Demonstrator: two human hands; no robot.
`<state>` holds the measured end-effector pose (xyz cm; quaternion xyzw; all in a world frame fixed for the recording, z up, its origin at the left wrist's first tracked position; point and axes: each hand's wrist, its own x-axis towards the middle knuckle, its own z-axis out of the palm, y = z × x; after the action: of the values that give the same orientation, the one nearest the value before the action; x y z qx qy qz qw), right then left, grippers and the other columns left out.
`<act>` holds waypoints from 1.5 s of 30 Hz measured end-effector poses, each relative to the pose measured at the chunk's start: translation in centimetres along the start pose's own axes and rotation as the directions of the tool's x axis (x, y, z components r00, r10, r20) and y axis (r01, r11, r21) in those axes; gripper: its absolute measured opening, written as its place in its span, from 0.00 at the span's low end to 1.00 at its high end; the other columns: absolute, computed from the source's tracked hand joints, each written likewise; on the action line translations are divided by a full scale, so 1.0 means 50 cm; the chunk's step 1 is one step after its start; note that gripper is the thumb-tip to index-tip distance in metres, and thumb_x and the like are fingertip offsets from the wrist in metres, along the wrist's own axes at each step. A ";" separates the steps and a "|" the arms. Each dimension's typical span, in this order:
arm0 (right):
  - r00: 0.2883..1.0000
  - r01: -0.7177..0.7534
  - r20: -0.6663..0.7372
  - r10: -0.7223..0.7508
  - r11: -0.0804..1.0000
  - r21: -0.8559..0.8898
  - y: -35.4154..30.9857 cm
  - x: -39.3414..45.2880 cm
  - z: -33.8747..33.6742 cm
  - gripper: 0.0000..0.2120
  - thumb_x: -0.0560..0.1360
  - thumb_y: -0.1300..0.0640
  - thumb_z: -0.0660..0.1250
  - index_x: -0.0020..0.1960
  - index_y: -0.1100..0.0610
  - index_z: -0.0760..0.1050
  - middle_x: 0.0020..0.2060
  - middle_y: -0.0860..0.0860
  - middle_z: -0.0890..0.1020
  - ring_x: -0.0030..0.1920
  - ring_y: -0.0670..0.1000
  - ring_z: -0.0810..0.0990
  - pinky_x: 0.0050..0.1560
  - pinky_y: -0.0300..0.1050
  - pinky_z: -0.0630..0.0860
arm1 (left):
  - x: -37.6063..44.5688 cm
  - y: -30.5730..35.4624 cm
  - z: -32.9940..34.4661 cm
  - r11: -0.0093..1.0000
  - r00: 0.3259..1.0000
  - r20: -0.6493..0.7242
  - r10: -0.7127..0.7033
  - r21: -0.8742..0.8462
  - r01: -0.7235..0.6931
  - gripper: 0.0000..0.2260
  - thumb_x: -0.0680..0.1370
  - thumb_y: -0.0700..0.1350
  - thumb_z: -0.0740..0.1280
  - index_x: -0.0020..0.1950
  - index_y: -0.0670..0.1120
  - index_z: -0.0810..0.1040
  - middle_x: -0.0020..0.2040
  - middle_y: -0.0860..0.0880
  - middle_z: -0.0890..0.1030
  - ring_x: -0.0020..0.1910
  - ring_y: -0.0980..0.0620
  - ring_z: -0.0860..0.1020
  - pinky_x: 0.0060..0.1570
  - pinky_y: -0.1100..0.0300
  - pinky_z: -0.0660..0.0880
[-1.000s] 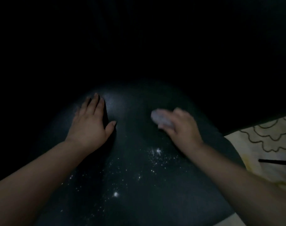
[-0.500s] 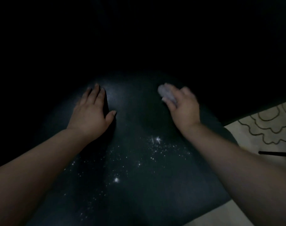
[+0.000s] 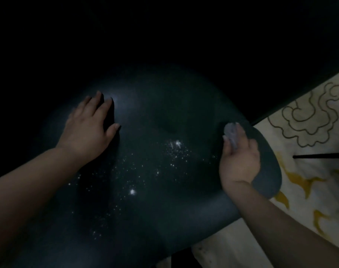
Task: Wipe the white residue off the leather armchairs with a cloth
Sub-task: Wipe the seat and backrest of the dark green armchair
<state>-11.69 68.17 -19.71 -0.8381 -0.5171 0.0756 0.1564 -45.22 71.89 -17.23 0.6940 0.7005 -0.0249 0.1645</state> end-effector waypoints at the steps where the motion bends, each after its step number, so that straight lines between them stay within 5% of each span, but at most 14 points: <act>1: 1.000 0.003 0.013 -0.003 1.000 0.016 -0.018 -0.021 0.009 0.23 0.78 0.48 0.62 0.72 0.49 0.66 0.51 0.60 0.77 0.47 0.60 0.77 0.44 0.48 0.73 | -0.001 0.001 0.004 1.000 1.000 -0.008 0.001 -0.005 -0.001 0.31 0.79 0.59 0.58 0.79 0.50 0.54 0.79 0.47 0.51 0.77 0.45 0.50 0.74 0.44 0.50; 8: 0.957 0.211 0.141 -0.254 0.941 0.265 -0.145 -0.110 0.013 0.24 0.76 0.53 0.67 0.71 0.49 0.69 0.48 0.57 0.77 0.42 0.56 0.77 0.40 0.46 0.76 | -0.007 0.009 0.001 1.000 1.000 0.003 0.000 -0.025 0.000 0.31 0.79 0.57 0.60 0.79 0.50 0.54 0.79 0.48 0.50 0.77 0.46 0.49 0.73 0.46 0.50; 10: 0.953 0.266 0.061 -0.297 0.917 0.298 -0.141 -0.081 0.004 0.25 0.74 0.55 0.68 0.70 0.49 0.70 0.47 0.57 0.76 0.41 0.56 0.76 0.39 0.45 0.75 | -0.012 0.000 -0.005 1.000 1.000 0.015 0.008 -0.017 -0.008 0.31 0.79 0.58 0.60 0.78 0.50 0.55 0.79 0.48 0.50 0.77 0.46 0.49 0.73 0.47 0.50; 13: 0.997 0.071 -0.033 -0.066 0.986 0.154 -0.095 -0.014 0.000 0.24 0.77 0.51 0.64 0.72 0.47 0.67 0.51 0.57 0.74 0.48 0.57 0.75 0.41 0.44 0.69 | -0.019 -0.025 -0.015 1.000 1.000 0.020 0.017 0.008 -0.017 0.30 0.79 0.57 0.60 0.78 0.49 0.57 0.79 0.46 0.51 0.77 0.44 0.50 0.74 0.48 0.50; 16: 0.994 -0.073 0.079 0.070 0.997 0.036 -0.090 -0.023 0.022 0.23 0.79 0.46 0.59 0.74 0.46 0.63 0.56 0.57 0.74 0.51 0.57 0.76 0.44 0.45 0.70 | -0.024 -0.058 -0.023 1.000 1.000 -0.011 0.017 0.023 -0.017 0.30 0.78 0.56 0.62 0.78 0.47 0.59 0.79 0.43 0.53 0.77 0.41 0.53 0.74 0.46 0.52; 19: 0.962 0.178 0.202 -0.184 0.983 0.048 -0.171 -0.111 0.046 0.25 0.78 0.47 0.62 0.74 0.47 0.63 0.53 0.56 0.75 0.47 0.56 0.76 0.39 0.45 0.70 | -0.036 -0.081 -0.023 1.000 1.000 0.003 -0.002 0.026 0.002 0.30 0.78 0.57 0.61 0.78 0.48 0.58 0.79 0.44 0.53 0.77 0.42 0.52 0.75 0.46 0.52; 23: 0.809 0.403 0.356 -0.468 0.882 0.244 -0.264 -0.205 0.054 0.26 0.76 0.51 0.64 0.73 0.45 0.63 0.51 0.54 0.74 0.45 0.55 0.74 0.38 0.42 0.64 | -0.065 -0.098 -0.021 1.000 1.000 0.013 -0.006 0.012 0.006 0.30 0.78 0.57 0.62 0.78 0.48 0.59 0.79 0.43 0.53 0.77 0.41 0.53 0.74 0.45 0.53; 28: 0.956 0.283 0.037 -0.290 0.949 0.139 -0.201 -0.077 0.021 0.23 0.76 0.50 0.66 0.71 0.46 0.68 0.51 0.58 0.74 0.47 0.59 0.75 0.42 0.48 0.73 | -0.105 -0.142 -0.024 0.985 0.984 0.048 -0.173 0.035 0.171 0.31 0.78 0.61 0.58 0.78 0.54 0.54 0.79 0.44 0.50 0.76 0.37 0.52 0.73 0.40 0.55; 31: 0.980 0.147 0.124 -0.154 0.987 0.061 -0.166 -0.038 0.034 0.22 0.79 0.47 0.60 0.73 0.47 0.65 0.55 0.58 0.74 0.50 0.58 0.76 0.44 0.46 0.72 | -0.126 -0.177 -0.012 0.964 0.949 0.175 -0.263 0.077 0.253 0.34 0.75 0.68 0.54 0.77 0.63 0.44 0.79 0.48 0.43 0.76 0.36 0.47 0.72 0.37 0.54; 34: 0.908 0.352 0.219 -0.357 0.934 0.062 -0.200 -0.120 0.055 0.24 0.78 0.49 0.62 0.73 0.47 0.64 0.52 0.57 0.74 0.47 0.57 0.75 0.39 0.44 0.68 | -0.126 -0.191 -0.010 0.973 0.955 0.192 -0.228 0.015 0.229 0.34 0.74 0.68 0.56 0.76 0.65 0.44 0.79 0.49 0.41 0.77 0.37 0.45 0.74 0.41 0.51; 38: 0.732 0.506 0.354 -0.582 0.813 0.290 -0.237 -0.230 0.050 0.24 0.77 0.50 0.65 0.72 0.46 0.67 0.48 0.54 0.74 0.43 0.53 0.74 0.38 0.41 0.67 | -0.137 -0.193 -0.024 0.974 0.965 0.157 -0.209 -0.053 0.220 0.31 0.77 0.61 0.62 0.77 0.61 0.53 0.79 0.45 0.46 0.76 0.37 0.49 0.74 0.45 0.52; 43: 0.868 0.460 0.113 -0.484 0.868 0.186 -0.242 -0.100 0.038 0.22 0.76 0.52 0.66 0.70 0.46 0.69 0.49 0.58 0.74 0.46 0.58 0.75 0.40 0.46 0.71 | -0.191 -0.195 -0.033 0.947 0.954 0.156 -0.256 -0.155 0.280 0.31 0.78 0.52 0.66 0.78 0.55 0.56 0.79 0.45 0.48 0.77 0.39 0.49 0.73 0.51 0.51; 45: 0.921 0.356 0.123 -0.370 0.926 0.126 -0.250 -0.047 0.054 0.22 0.78 0.48 0.63 0.72 0.46 0.67 0.53 0.58 0.73 0.49 0.58 0.75 0.44 0.45 0.71 | -0.216 -0.202 -0.031 0.940 0.945 0.215 -0.247 -0.183 0.288 0.36 0.76 0.49 0.69 0.79 0.56 0.53 0.80 0.47 0.44 0.77 0.41 0.47 0.74 0.52 0.49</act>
<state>-24.09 71.76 -18.07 -0.7110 -0.6690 0.1318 0.1719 -55.63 61.52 -14.84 0.5648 0.7685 -0.0381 0.2983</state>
